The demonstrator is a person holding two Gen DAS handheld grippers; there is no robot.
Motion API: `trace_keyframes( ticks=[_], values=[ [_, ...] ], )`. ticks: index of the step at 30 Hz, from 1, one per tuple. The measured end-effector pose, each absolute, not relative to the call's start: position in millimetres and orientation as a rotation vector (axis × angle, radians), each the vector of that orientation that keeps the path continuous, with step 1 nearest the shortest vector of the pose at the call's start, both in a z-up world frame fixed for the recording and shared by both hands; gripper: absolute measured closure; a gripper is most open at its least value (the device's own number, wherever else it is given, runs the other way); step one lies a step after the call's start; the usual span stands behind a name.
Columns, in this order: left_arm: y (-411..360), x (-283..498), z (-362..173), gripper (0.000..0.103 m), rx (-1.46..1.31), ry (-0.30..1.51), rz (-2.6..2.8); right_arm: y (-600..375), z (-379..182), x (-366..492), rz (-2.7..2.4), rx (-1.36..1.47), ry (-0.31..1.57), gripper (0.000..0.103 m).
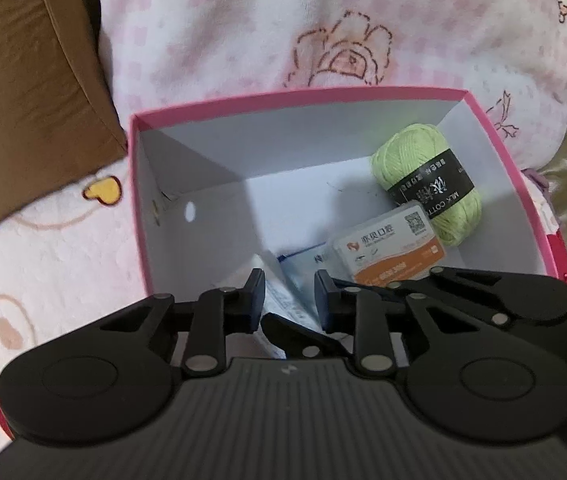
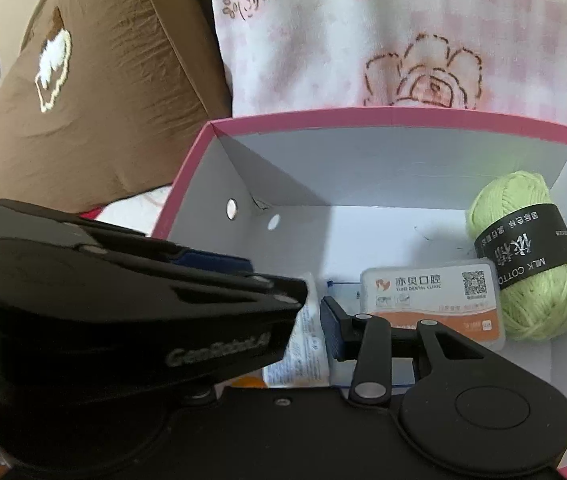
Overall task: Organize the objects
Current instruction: 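Lower the packet into the pink box and open the left tool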
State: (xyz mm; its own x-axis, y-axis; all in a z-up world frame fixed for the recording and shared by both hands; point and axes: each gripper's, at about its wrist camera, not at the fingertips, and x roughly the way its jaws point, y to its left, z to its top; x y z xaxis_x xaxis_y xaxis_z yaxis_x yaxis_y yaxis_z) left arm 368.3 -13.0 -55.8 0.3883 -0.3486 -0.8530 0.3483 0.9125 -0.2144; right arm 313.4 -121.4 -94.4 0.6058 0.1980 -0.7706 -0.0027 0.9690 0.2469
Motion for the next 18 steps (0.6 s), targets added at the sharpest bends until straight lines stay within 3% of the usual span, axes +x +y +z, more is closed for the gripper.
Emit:
trace_keyframes(
  ticks=[6,18],
  values=[
    [-14.4,366.1,-54.6,0.078,-0.007,1.091,-0.424,-135.1,-91.8,298.9,0.119,0.25,0.905,0.063],
    [5.2,324.4,6.0,0.074,-0.006,1.078,-0.351,-153.3,-48.9,249.5,0.176,0.182,0.924,0.062]
  ],
)
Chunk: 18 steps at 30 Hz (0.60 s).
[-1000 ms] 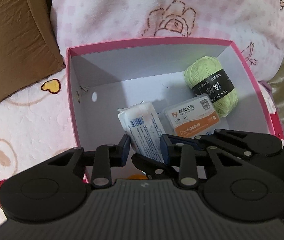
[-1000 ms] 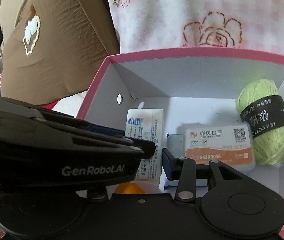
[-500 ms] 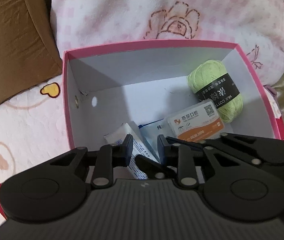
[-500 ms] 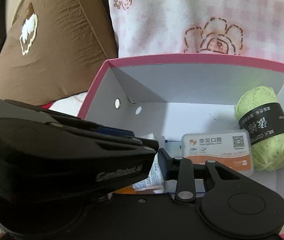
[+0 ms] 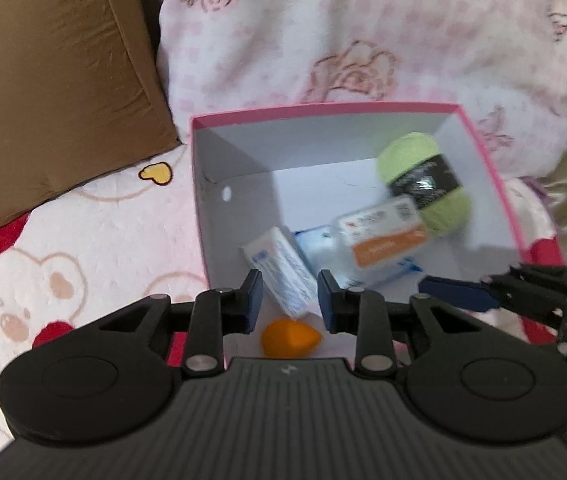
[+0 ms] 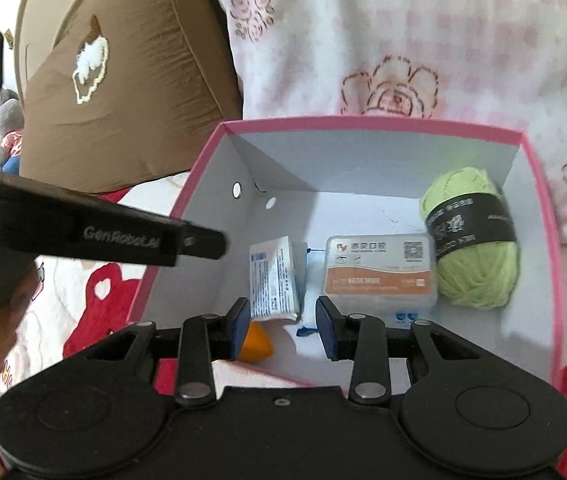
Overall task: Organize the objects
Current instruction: 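Lower the packet into the pink box and open the left tool, then withdraw the left tool from the box back over the blanket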
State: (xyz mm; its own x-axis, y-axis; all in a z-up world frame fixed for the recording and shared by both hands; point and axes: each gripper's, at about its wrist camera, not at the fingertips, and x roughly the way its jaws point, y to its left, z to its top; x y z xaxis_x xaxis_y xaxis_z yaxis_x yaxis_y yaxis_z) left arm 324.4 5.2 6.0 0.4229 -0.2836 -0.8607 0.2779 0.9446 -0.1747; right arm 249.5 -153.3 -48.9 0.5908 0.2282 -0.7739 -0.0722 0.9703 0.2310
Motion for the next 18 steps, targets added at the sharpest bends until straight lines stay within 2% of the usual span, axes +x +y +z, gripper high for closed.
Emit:
trace_keyframes(
  ticks=[3,7,12,14,18],
  values=[
    [7.7,310.2,24.8,0.073,-0.022,1.076,-0.344,-154.3,-31.2,236.3,0.176,0.159,0.907,0.061],
    [12.5,293.6,49.0,0.063,-0.038,1.058,-0.314,-156.0,-9.1,217.6,0.179,0.136,0.893,0.057],
    [15.0,266.3,75.7,0.055,0.003,1.012,-0.294,-152.1,15.2,194.8,0.183,0.063,0.878,0.056],
    [17.3,254.4,81.6,0.051,0.018,0.998,-0.292,-152.3,21.8,185.8,0.176,0.047,0.872,0.05],
    [20.6,237.0,85.3,0.047,0.031,1.01,-0.294,-153.5,32.1,171.8,0.157,0.027,0.866,0.046]
  ],
)
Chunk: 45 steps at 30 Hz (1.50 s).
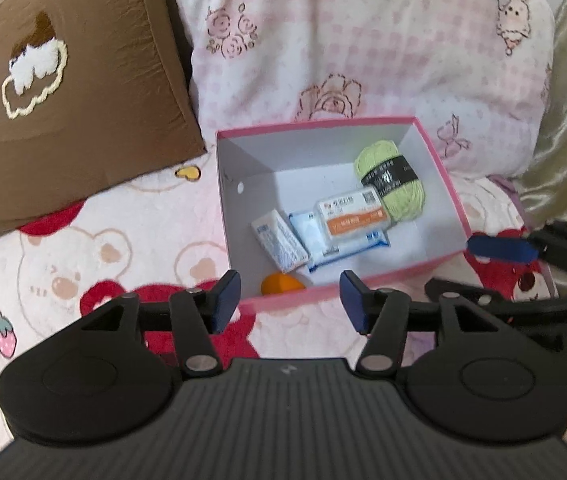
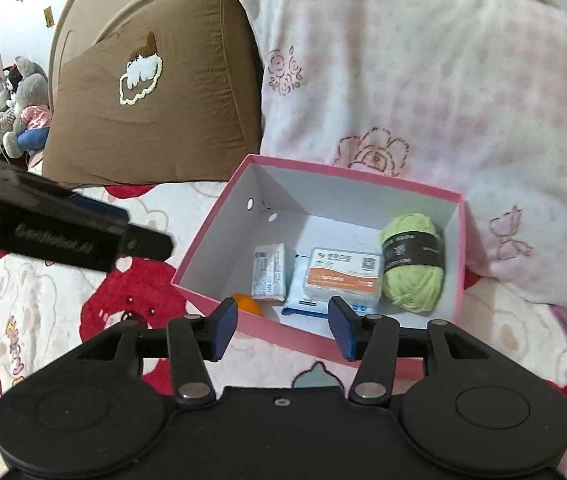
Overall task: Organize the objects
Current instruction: 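Withdraw the left tool from the box back over the blanket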
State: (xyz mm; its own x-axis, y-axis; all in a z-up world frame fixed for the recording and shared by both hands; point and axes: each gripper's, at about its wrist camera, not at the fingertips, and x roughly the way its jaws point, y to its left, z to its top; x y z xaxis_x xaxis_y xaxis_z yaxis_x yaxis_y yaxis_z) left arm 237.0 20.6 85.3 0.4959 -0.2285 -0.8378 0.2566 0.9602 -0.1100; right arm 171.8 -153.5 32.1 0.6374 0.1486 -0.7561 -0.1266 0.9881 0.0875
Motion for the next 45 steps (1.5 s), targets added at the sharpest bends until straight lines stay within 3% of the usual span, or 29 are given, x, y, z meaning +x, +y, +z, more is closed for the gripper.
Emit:
trace_keyframes(
  ticks=[3,5,15,17,19,22,45],
  values=[
    [22.6,226.5,84.7,0.044,0.02,1.031,-0.3,-157.2,36.4,162.9,0.145,0.062,0.869,0.031],
    [22.4,217.8,87.5,0.044,0.028,1.033,-0.303,-157.9,37.9,157.2,0.159,0.069,0.864,0.009],
    [21.4,179.3,110.4,0.033,0.007,1.03,-0.347,-154.2,54.7,122.6,0.134,0.029,0.862,0.008],
    [21.0,173.1,112.1,0.019,-0.01,1.028,-0.366,-152.4,57.2,114.2,0.142,0.013,0.87,0.008],
    [18.1,167.2,113.3,0.011,-0.002,1.021,-0.379,-150.8,57.9,106.0,0.149,-0.005,0.889,0.008],
    [10.6,158.9,113.4,0.006,0.038,1.025,-0.384,-150.3,56.0,92.7,0.15,-0.024,0.908,0.008],
    [-12.3,133.8,59.9,0.003,0.034,1.156,-0.427,-189.0,13.6,43.7,0.163,-0.028,0.967,0.008]
  ],
)
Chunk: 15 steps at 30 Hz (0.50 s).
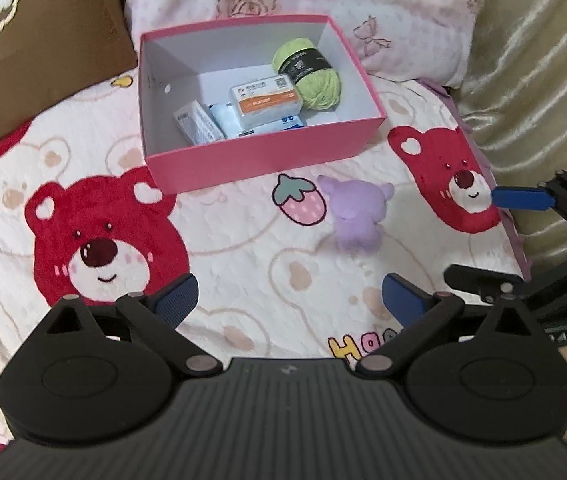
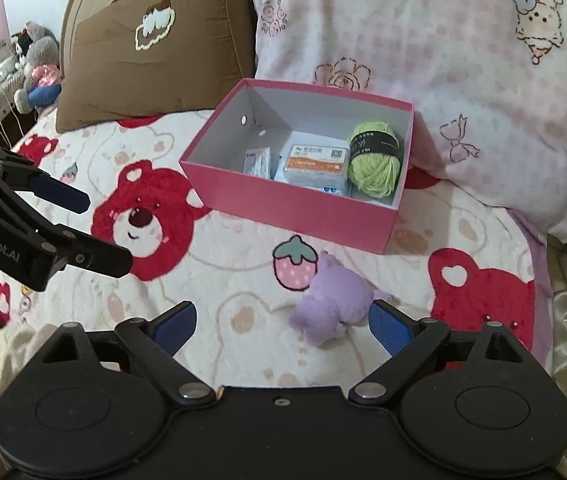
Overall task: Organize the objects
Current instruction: 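Withdraw the left tool from the box back over the blanket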
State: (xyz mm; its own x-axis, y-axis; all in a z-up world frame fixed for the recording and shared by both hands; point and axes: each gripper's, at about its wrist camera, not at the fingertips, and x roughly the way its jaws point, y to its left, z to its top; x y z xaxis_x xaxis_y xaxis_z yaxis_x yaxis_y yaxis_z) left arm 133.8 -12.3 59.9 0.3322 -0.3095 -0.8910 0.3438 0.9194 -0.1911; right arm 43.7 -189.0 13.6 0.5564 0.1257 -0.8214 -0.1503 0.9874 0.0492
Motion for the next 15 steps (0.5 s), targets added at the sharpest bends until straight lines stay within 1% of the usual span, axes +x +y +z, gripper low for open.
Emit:
trace_keyframes(
  ticks=[8,15],
  values=[
    [-7.0,142.5,39.8,0.003,0.001,1.172,-0.396,-188.5,-0.8,39.0,0.248,-0.065,0.951,0.008],
    [-6.5,144.1,21.8,0.003,0.014,1.117,-0.406,-180.6,-30.4,36.7,0.294,-0.152,0.98,0.008]
  ],
)
